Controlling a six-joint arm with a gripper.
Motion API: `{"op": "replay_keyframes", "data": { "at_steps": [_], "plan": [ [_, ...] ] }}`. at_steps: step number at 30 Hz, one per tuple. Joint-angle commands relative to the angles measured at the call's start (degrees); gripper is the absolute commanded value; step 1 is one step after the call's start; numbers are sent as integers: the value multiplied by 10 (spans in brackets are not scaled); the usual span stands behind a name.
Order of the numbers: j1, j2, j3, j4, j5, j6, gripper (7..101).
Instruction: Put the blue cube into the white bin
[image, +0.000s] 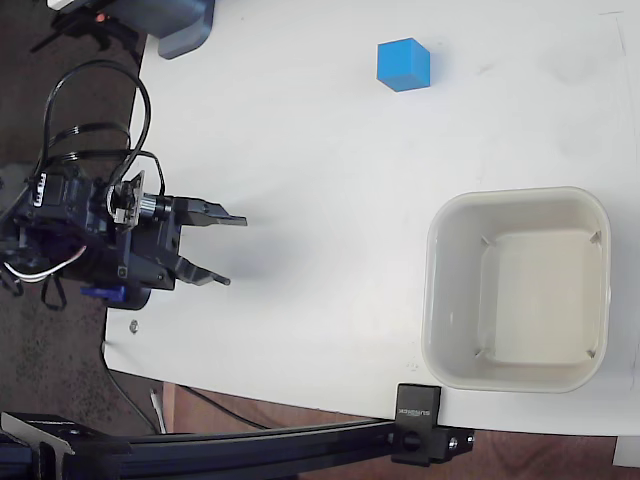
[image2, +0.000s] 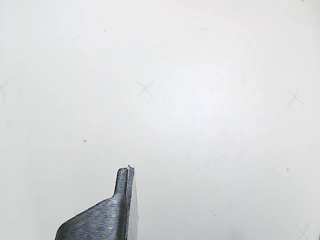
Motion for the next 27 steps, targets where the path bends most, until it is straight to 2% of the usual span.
{"op": "replay_keyframes", "data": {
  "at_steps": [1,15,19,21,24,27],
  "plan": [
    [3,12,-26,-7,-2,1,1003],
    [8,12,-31,-8,-1,5,1003],
    [5,5,-108,-16,-12,19,1003],
    [-19,-32,-134,-77,-8,41,1003],
    [-79,-152,-182,-157,38,66,1003],
    [-155,-311,-284,-171,113,97,1003]
  ]
}}
